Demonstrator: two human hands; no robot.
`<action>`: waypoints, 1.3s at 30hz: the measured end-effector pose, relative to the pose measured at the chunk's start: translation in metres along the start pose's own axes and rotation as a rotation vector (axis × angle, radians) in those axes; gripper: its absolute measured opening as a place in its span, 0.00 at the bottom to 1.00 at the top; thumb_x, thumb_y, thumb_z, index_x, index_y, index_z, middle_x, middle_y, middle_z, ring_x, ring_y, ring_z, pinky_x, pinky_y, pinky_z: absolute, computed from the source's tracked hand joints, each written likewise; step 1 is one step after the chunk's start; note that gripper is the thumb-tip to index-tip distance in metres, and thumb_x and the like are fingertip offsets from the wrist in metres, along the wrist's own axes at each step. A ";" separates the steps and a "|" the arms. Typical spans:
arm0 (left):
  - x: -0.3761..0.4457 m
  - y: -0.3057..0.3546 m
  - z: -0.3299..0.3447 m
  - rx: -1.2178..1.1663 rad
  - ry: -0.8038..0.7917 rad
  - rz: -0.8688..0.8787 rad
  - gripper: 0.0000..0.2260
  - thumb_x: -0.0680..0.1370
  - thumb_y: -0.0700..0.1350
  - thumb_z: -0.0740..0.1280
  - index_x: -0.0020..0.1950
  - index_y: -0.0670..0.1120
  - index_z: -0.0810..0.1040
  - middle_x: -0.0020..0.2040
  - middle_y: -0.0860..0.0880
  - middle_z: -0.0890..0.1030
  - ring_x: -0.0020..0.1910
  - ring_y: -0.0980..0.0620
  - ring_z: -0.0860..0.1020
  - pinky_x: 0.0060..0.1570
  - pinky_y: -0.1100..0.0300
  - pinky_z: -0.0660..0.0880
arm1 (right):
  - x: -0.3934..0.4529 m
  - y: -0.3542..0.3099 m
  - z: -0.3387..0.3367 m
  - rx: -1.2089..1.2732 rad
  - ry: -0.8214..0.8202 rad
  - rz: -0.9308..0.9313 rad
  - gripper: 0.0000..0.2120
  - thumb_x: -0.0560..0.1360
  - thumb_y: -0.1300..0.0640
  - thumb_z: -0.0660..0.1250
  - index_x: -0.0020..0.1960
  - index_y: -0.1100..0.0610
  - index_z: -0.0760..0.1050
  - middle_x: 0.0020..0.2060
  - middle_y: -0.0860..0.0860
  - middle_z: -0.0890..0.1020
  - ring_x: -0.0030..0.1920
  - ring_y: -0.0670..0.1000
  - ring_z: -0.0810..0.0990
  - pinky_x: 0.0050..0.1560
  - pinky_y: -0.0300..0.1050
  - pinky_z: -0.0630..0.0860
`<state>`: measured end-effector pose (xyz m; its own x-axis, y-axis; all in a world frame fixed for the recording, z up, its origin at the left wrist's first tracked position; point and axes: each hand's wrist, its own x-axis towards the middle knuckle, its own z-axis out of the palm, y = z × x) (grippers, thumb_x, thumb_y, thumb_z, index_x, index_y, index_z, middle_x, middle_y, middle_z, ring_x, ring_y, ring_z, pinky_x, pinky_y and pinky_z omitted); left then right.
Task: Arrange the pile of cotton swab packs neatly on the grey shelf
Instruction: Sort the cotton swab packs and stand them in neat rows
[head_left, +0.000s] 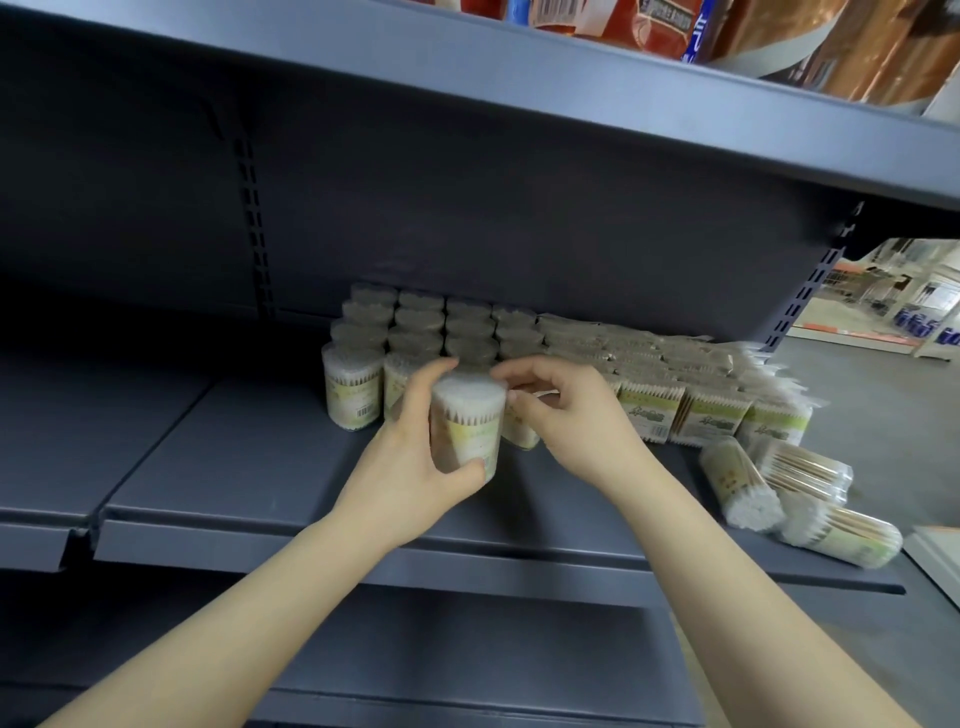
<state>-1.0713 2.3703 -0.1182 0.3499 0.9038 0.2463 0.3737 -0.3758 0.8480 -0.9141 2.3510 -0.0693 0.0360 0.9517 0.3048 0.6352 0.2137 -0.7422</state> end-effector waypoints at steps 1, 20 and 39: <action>-0.001 -0.002 -0.002 0.026 0.000 0.014 0.34 0.66 0.48 0.71 0.63 0.67 0.55 0.55 0.53 0.75 0.47 0.54 0.77 0.45 0.52 0.77 | 0.001 -0.001 0.002 -0.026 -0.005 -0.006 0.15 0.74 0.69 0.60 0.53 0.54 0.78 0.43 0.42 0.79 0.42 0.37 0.76 0.41 0.23 0.69; -0.012 -0.039 -0.050 0.291 0.316 -0.051 0.20 0.70 0.47 0.71 0.58 0.52 0.66 0.53 0.55 0.65 0.49 0.52 0.71 0.41 0.55 0.72 | 0.031 -0.004 0.059 -0.253 0.044 -0.007 0.20 0.70 0.64 0.57 0.58 0.54 0.77 0.47 0.53 0.80 0.54 0.56 0.76 0.46 0.38 0.66; 0.002 -0.081 -0.081 0.631 0.352 0.217 0.22 0.70 0.49 0.57 0.58 0.41 0.79 0.57 0.44 0.79 0.59 0.47 0.69 0.53 0.45 0.75 | 0.074 -0.014 0.097 -0.300 0.014 -0.027 0.20 0.72 0.67 0.58 0.61 0.57 0.75 0.60 0.55 0.76 0.62 0.55 0.73 0.61 0.45 0.69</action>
<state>-1.1711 2.4189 -0.1483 0.2160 0.7682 0.6027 0.7858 -0.5031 0.3597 -0.9953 2.4398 -0.0946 0.0255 0.9431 0.3315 0.8354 0.1620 -0.5252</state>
